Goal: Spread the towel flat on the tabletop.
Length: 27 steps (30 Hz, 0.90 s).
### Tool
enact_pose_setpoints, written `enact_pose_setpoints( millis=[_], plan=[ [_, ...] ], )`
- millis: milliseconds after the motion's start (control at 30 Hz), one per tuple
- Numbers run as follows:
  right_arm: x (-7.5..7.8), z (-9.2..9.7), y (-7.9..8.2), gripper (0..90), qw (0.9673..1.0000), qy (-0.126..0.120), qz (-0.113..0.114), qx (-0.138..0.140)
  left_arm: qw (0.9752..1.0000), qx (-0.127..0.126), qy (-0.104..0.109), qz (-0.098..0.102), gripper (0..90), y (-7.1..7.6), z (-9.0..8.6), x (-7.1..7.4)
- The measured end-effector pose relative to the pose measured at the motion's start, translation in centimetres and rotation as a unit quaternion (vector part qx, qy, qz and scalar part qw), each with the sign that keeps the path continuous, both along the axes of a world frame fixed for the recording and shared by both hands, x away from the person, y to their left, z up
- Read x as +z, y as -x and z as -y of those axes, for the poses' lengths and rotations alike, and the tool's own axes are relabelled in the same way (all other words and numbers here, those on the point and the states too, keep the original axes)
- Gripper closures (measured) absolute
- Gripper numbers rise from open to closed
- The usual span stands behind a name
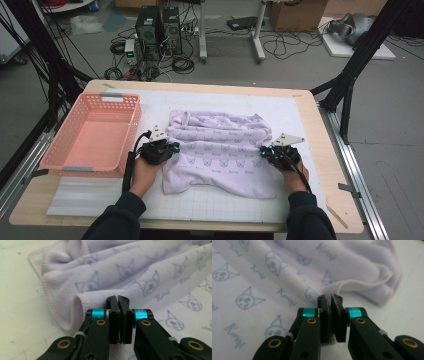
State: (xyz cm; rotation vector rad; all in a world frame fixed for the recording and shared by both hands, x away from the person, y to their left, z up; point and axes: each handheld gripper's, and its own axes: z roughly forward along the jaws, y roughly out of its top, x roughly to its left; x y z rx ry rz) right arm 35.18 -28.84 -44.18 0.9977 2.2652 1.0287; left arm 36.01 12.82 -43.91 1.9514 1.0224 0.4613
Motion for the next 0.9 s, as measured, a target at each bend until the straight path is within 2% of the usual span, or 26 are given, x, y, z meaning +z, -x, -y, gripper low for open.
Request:
enact_pose_setpoints(
  millis=[133, 167, 233, 267, 333, 367, 400, 467, 533, 600, 633, 700, 767, 800, 900],
  plan=[
    [0.1, -0.3, -2.2, 85.6, 0.9996, -0.002, 0.010, -0.028, 0.9997, 0.026, 0.003, 0.005, 87.5, -1.5, 0.4, 0.2],
    [0.2, -0.5, -2.6, 85.7, 0.9994, 0.002, 0.013, -0.033, 0.9995, 0.030, -0.002, 0.010, 87.5, -1.9, 0.4, 0.3],
    [0.3, -0.8, -3.3, 85.7, 0.9989, 0.009, 0.017, -0.043, 0.9986, 0.046, 0.002, 0.025, 87.5, -2.5, 0.5, 0.0],
    [0.4, -1.1, -3.6, 85.8, 0.9981, 0.019, 0.029, -0.051, 0.9986, 0.051, 0.004, 0.014, 87.5, -2.8, 0.5, -0.1],
    [0.3, -1.5, -4.0, 85.7, 0.9974, 0.014, 0.025, -0.066, 0.9978, 0.062, 0.016, 0.015, 86.7, -2.9, 0.7, -0.4],
    [0.2, -1.5, -4.1, 85.3, 0.9973, 0.011, 0.022, -0.070, 0.9978, 0.063, 0.014, 0.012, 82.8, -2.8, 0.8, -0.3],
    [0.1, -1.5, -4.1, 83.2, 0.9972, 0.007, 0.018, -0.072, 0.9980, 0.060, 0.014, 0.013, 73.1, -2.7, 0.8, -0.2],
    [0.3, -1.2, -3.8, 71.5, 0.9968, 0.005, 0.019, -0.078, 0.9985, 0.053, 0.001, 0.014, 57.5, -2.2, 0.6, 0.1],
    [0.7, -0.8, -3.1, 65.3, 0.9967, -0.006, 0.025, -0.077, 0.9987, 0.051, 0.009, 0.006, 46.5, -1.6, 0.2, 0.3],
    [1.1, -0.2, -2.3, 61.0, 0.9968, -0.023, 0.025, -0.072, 0.9986, 0.051, 0.012, 0.001, 43.1, -0.9, -0.2, 0.2],
    [1.2, 0.0, -2.0, 60.2, 0.9971, -0.025, 0.027, -0.067, 0.9989, 0.044, 0.016, -0.004, 41.3, -0.3, -0.5, 0.1],
    [1.5, 0.5, -0.8, 56.2, 0.9973, -0.028, 0.032, -0.060, 0.9993, 0.033, 0.008, -0.016, 40.5, 0.4, -0.8, 0.0],
    [1.7, 1.0, 0.3, 55.9, 0.9973, -0.030, 0.037, -0.055, 0.9996, 0.026, 0.005, -0.009, 40.1, 1.3, -1.2, -0.1],
    [1.8, 1.2, 0.9, 55.9, 0.9972, -0.033, 0.038, -0.055, 0.9996, 0.022, 0.000, -0.016, 40.2, 1.6, -1.4, -0.1],
    [1.9, 1.8, 2.1, 56.1, 0.9979, -0.039, 0.030, -0.041, 0.9997, 0.016, 0.007, -0.015, 40.1, 2.6, -1.8, -0.3]
  ],
)
